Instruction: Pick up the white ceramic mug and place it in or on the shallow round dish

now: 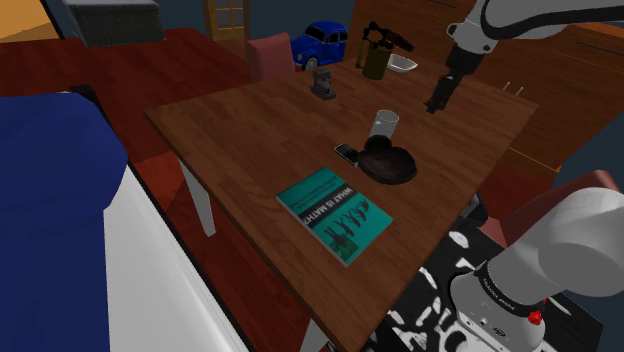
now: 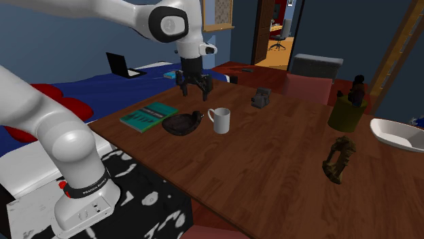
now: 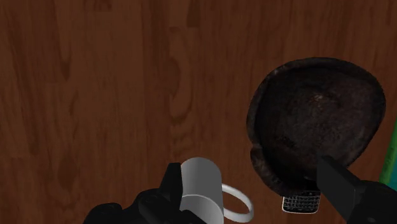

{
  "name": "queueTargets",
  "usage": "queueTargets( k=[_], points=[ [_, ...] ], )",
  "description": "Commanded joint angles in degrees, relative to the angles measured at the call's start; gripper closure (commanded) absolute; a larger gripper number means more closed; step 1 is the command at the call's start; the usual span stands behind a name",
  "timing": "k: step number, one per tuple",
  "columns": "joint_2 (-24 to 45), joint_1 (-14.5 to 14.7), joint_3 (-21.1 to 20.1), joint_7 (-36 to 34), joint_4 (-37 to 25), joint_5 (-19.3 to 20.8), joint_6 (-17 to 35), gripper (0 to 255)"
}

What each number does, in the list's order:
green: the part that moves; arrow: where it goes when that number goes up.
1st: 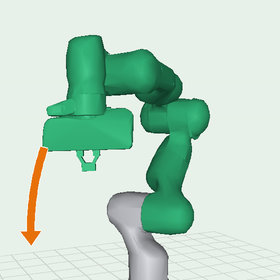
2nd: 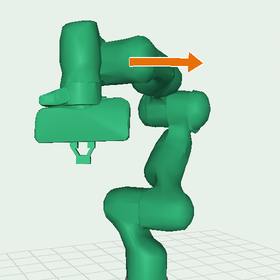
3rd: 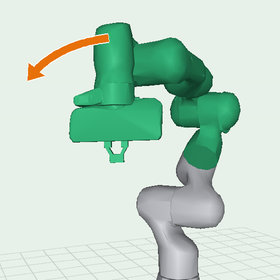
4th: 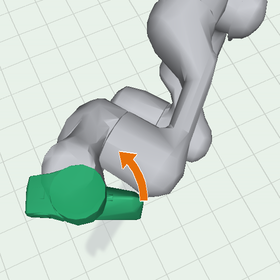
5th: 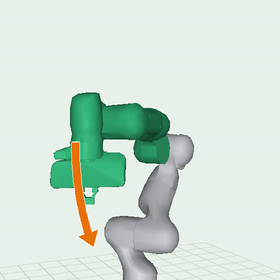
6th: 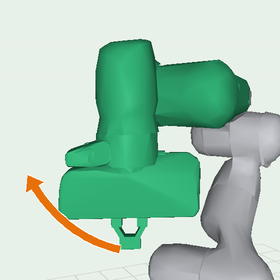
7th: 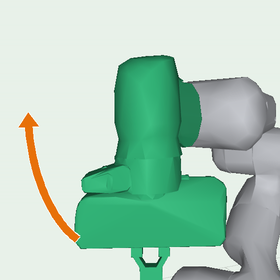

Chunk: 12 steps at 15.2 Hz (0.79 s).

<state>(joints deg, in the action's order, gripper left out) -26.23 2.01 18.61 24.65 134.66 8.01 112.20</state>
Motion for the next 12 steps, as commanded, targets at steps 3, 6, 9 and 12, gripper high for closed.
queueTargets(
  k=[3, 6, 9, 12],
  points=[
    [7.79, 1.46, 3.76, 5.89, -2.32, -2.9, 6.86, 0],
    [14.45, 2.67, 6.24, 11.02, -5.12, -6.7, 11.21, 0],
    [21.51, 3.52, 8.1, 16.85, -8.74, -11.9, 14.61, 0],
    [28.85, 3.49, 8.91, 23.07, -13.22, -18.12, 16.86, 0]
  ],
)
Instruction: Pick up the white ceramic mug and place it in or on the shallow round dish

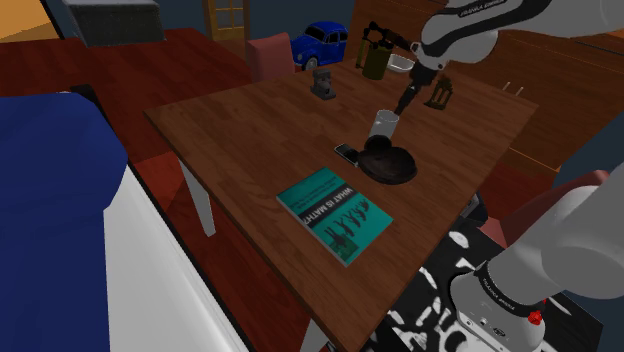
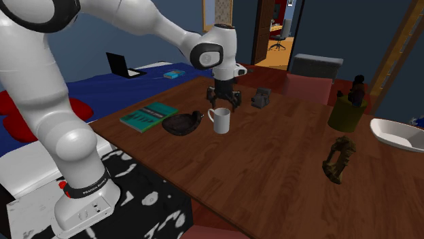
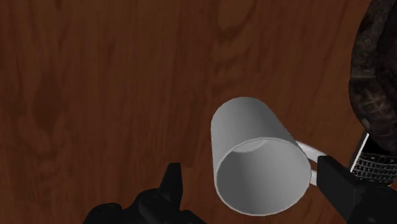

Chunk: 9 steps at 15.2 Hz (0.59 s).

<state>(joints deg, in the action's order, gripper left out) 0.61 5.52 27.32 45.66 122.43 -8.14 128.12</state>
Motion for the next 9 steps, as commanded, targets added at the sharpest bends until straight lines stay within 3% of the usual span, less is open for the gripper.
queueTargets(
  k=[1, 2, 9],
  points=[
    [4.47, -0.3, 0.16, 4.1, -2.67, -4.12, 1.42, 0],
    [6.92, -0.7, -0.01, 6.08, -4.45, -6.24, 1.78, 0],
    [10.66, -1.24, -0.99, 8.23, -3.9, -9.31, 5.48, 0]
  ],
)
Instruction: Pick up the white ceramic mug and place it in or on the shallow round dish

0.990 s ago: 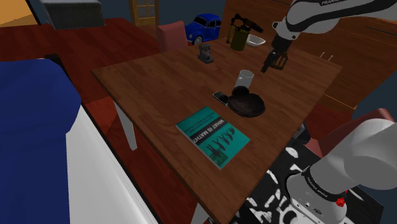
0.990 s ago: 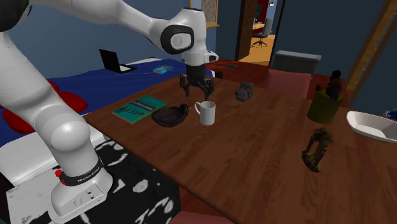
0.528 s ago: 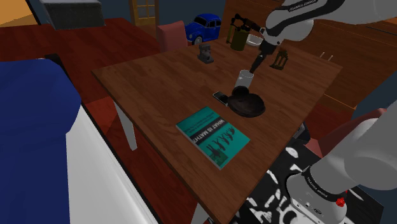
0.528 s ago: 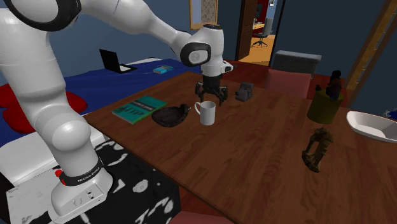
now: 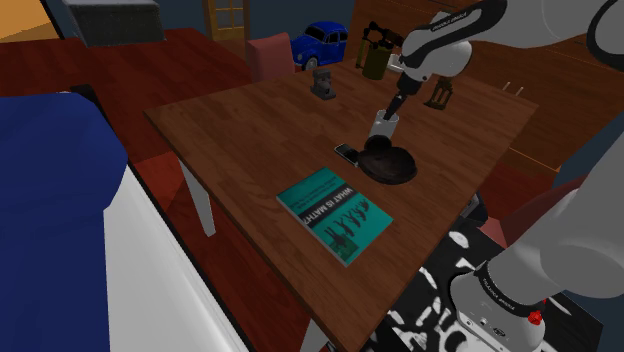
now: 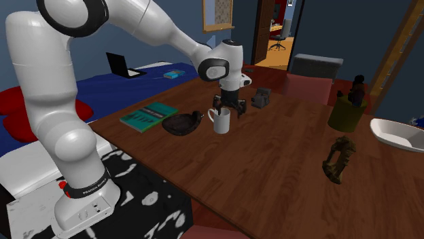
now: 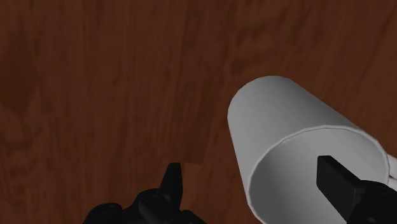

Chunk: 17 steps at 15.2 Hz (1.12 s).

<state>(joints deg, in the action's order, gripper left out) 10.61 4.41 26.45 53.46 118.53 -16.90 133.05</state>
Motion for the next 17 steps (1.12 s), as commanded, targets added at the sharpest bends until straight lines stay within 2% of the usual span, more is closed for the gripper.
queueTargets(
  k=[1, 9, 10, 17],
  points=[
    [1.53, -0.22, -0.36, 0.91, 0.18, -1.26, 1.47, 0],
    [1.53, -0.23, -0.37, 0.91, 0.18, -1.26, 1.47, 0],
    [1.53, -0.23, -0.37, 0.91, 0.18, -1.26, 1.47, 255],
    [1.52, -0.23, -0.37, 0.9, 0.19, -1.25, 1.47, 255]
  ],
)
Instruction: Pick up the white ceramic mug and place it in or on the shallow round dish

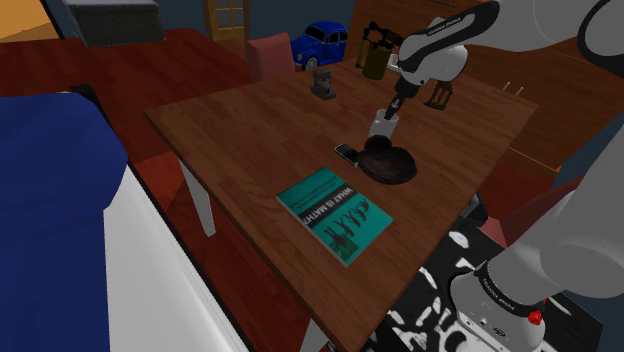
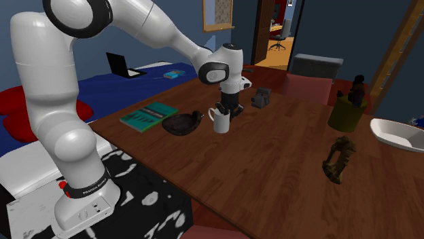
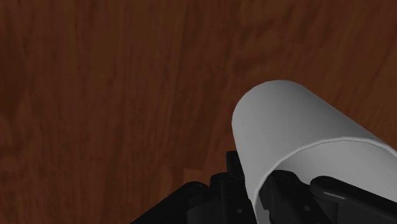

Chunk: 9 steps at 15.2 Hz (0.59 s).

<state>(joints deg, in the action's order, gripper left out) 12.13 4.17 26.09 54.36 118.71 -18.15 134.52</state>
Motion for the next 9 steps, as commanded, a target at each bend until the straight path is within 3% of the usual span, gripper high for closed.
queueTargets(
  k=[1, 9],
  points=[
    [0.01, 0.01, -0.01, 0.0, 0.0, -0.01, 0.01, 255],
    [-3.05, 0.54, 0.74, -2.36, -1.98, 2.81, -4.43, 255]
  ],
)
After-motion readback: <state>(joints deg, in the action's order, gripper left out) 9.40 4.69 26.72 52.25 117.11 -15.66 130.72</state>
